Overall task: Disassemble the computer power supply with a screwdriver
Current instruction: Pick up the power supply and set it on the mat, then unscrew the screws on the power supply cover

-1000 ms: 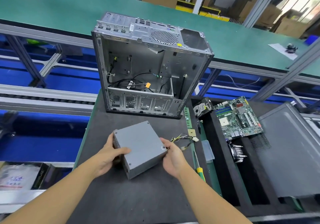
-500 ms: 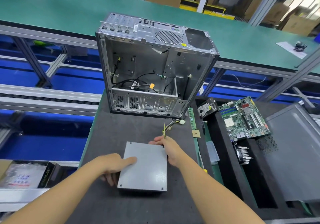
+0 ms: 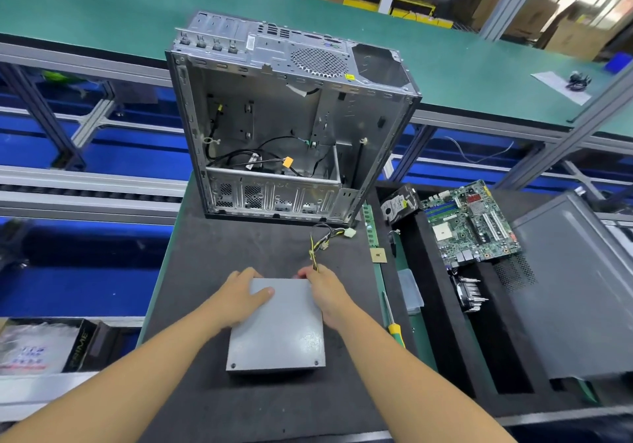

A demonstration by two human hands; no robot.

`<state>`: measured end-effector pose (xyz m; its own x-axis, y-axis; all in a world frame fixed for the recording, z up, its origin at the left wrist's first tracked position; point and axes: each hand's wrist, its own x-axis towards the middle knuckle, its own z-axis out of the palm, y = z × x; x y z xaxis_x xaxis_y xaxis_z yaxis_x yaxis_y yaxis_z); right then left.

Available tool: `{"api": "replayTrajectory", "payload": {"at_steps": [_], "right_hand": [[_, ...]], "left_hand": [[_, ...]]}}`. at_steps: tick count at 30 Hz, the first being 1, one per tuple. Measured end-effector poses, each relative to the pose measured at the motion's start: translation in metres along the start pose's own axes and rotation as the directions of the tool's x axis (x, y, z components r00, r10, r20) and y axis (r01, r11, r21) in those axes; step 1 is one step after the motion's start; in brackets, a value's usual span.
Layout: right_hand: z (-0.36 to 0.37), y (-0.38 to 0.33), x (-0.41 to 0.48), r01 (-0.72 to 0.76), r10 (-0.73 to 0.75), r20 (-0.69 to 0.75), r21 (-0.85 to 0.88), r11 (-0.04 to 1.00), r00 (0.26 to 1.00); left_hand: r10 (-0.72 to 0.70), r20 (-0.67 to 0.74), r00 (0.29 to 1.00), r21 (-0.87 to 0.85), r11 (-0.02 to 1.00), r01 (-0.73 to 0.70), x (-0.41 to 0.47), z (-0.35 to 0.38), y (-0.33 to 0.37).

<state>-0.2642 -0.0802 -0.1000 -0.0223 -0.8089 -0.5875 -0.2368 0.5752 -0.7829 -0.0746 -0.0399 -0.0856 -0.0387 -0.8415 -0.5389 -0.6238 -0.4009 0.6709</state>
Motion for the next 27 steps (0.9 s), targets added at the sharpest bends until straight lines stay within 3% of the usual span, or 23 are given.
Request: {"api": "replayTrajectory", "payload": {"at_steps": [4, 6, 9, 11, 14, 17, 20, 23, 27], "right_hand": [[0.0, -0.002, -0.002, 0.058, -0.058, -0.039, -0.002, 0.998, 0.998], [-0.001, -0.001, -0.004, 0.097, -0.101, -0.042, -0.096, 0.991, 0.994], [-0.011, 0.005, -0.01, 0.148, -0.175, -0.052, -0.335, 0.931, 0.983], [-0.028, 0.013, -0.017, 0.134, -0.209, -0.124, -0.444, 0.886, 0.97], [-0.064, 0.03, -0.028, 0.08, -0.303, -0.254, -0.63, 0.772, 0.919], [-0.1, 0.05, -0.039, -0.13, -0.237, -0.355, -0.757, 0.64, 0.904], [-0.125, 0.069, -0.049, -0.283, -0.047, -0.375, -0.771, 0.571, 0.926], [-0.139, 0.084, -0.051, -0.284, 0.071, -0.295, -0.783, 0.554, 0.953], [-0.145, 0.091, -0.051, -0.214, 0.026, -0.244, -0.788, 0.577, 0.97]], "left_hand": [[0.034, -0.096, 0.995, -0.035, 0.999, -0.038, -0.002, 0.009, -0.005], [0.08, -0.129, 0.988, -0.032, 0.996, -0.085, -0.003, 0.014, -0.007], [0.286, -0.261, 0.922, 0.312, 0.929, -0.2, -0.002, 0.022, -0.007], [0.442, -0.204, 0.874, 0.502, 0.813, -0.294, 0.001, 0.028, -0.002], [0.476, -0.014, 0.879, 0.558, 0.734, -0.388, 0.005, 0.042, 0.012], [0.449, 0.032, 0.893, 0.583, 0.717, -0.382, 0.005, 0.056, 0.026], [0.433, 0.086, 0.897, 0.63, 0.674, -0.386, 0.002, 0.069, 0.038], [0.402, 0.086, 0.911, 0.667, 0.656, -0.353, -0.001, 0.08, 0.044], [0.418, 0.023, 0.908, 0.647, 0.686, -0.332, -0.007, 0.083, 0.042]]}}
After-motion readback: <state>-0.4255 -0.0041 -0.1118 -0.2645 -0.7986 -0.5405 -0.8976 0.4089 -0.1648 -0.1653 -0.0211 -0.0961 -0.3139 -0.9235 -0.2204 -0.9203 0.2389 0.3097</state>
